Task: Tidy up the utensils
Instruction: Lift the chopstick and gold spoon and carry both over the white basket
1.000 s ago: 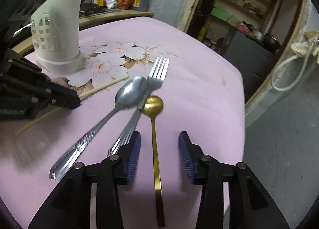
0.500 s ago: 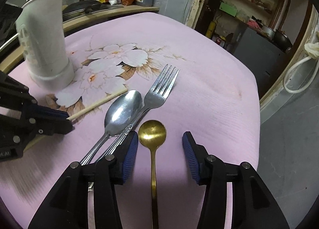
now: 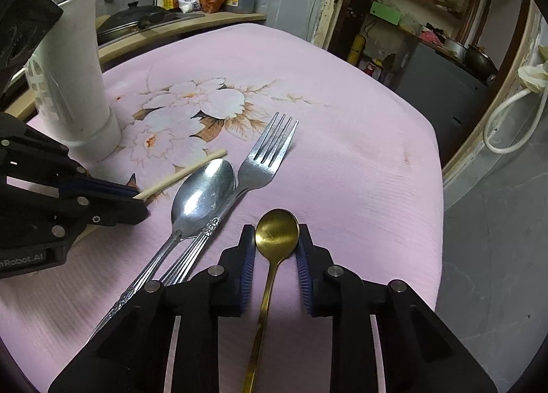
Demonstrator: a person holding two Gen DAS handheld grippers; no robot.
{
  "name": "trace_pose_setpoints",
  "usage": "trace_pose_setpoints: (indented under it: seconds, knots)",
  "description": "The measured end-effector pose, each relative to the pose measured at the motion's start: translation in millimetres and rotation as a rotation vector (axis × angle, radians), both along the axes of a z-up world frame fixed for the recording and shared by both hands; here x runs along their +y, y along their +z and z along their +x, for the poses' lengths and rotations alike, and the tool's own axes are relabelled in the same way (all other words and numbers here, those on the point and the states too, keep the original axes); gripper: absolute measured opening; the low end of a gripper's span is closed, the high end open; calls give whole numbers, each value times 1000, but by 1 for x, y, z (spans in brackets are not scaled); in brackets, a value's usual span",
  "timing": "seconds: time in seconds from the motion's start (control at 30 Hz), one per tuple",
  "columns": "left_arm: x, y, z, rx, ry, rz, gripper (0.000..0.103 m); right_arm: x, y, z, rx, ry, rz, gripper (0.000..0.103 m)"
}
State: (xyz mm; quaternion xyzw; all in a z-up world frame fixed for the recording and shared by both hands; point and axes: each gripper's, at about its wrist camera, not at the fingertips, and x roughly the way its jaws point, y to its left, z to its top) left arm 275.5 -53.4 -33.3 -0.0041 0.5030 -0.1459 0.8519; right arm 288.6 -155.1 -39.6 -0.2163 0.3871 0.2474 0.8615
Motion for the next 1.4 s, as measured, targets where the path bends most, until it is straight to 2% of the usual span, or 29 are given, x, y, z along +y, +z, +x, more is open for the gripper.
trace_pose_setpoints:
  seconds: [0.17, 0.27, 0.67, 1.0, 1.03, 1.07, 1.13, 1.23, 1.4]
  knots:
    - [1, 0, -9, -41, 6, -44, 2, -5, 6, -10, -45, 4, 31, 20]
    - [4, 6, -20, -87, 7, -77, 2, -8, 13, -25, -119, 16, 45, 20]
    - [23, 52, -72, -403, 48, -184, 2, -14, 39, -82, -411, 17, 138, 20]
    - [28, 65, -87, -539, 105, -178, 2, -13, 54, -96, -529, -86, 177, 19]
    - [27, 66, -88, -554, 109, -175, 2, -11, 57, -97, -544, -95, 180, 8]
    - [27, 67, -88, -567, 112, -172, 2, -10, 58, -97, -554, -101, 180, 4]
    - [27, 71, -91, -606, 118, -175, 2, -9, 65, -97, -566, -107, 204, 3]
    - [30, 71, -91, -623, 123, -173, 2, -8, 68, -93, -566, -107, 219, 3]
    - [36, 68, -89, -603, 137, -190, 2, -8, 64, -91, -533, -96, 239, 3]
